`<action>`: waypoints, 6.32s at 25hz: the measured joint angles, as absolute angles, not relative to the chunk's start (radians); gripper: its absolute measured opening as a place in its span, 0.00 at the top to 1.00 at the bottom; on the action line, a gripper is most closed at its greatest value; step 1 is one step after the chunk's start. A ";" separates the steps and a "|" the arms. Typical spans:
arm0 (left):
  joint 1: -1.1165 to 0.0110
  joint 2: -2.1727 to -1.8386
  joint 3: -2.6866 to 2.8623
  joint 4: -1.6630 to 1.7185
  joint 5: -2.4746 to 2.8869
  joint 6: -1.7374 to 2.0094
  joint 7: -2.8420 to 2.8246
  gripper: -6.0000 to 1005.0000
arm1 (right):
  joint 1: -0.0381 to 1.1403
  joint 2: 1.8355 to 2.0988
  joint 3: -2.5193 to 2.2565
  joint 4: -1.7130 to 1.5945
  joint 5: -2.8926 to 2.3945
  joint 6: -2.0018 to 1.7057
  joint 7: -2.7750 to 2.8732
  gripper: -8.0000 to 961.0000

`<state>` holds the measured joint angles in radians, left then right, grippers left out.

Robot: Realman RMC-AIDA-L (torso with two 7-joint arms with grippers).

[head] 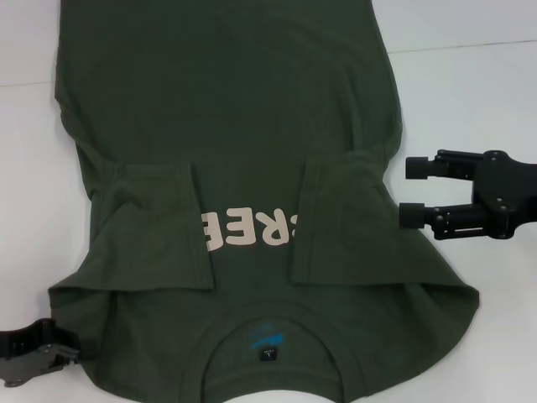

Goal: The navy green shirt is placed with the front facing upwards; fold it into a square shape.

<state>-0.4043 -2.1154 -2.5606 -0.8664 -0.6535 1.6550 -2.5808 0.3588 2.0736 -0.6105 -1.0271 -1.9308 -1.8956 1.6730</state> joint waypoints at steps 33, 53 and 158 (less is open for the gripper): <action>-0.424 -2.096 -2.569 -0.885 -0.666 1.676 -2.579 0.98 | 0.526 1.940 -0.560 -0.788 -2.601 -1.713 2.283 0.02; -0.419 -2.097 -2.569 -0.880 -0.666 1.677 -2.577 0.98 | 0.534 1.954 -0.570 -0.766 -2.604 -1.685 2.272 0.02; -0.419 -2.032 -2.576 -0.868 -0.667 1.854 -2.512 0.98 | 0.580 1.963 -0.656 -0.854 -2.653 -1.803 2.339 0.99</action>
<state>-0.4194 -2.0324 -2.5758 -0.8677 -0.6668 1.8538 -2.5118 0.5796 1.9627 -0.6563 -0.8543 -2.6531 -1.8029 2.3391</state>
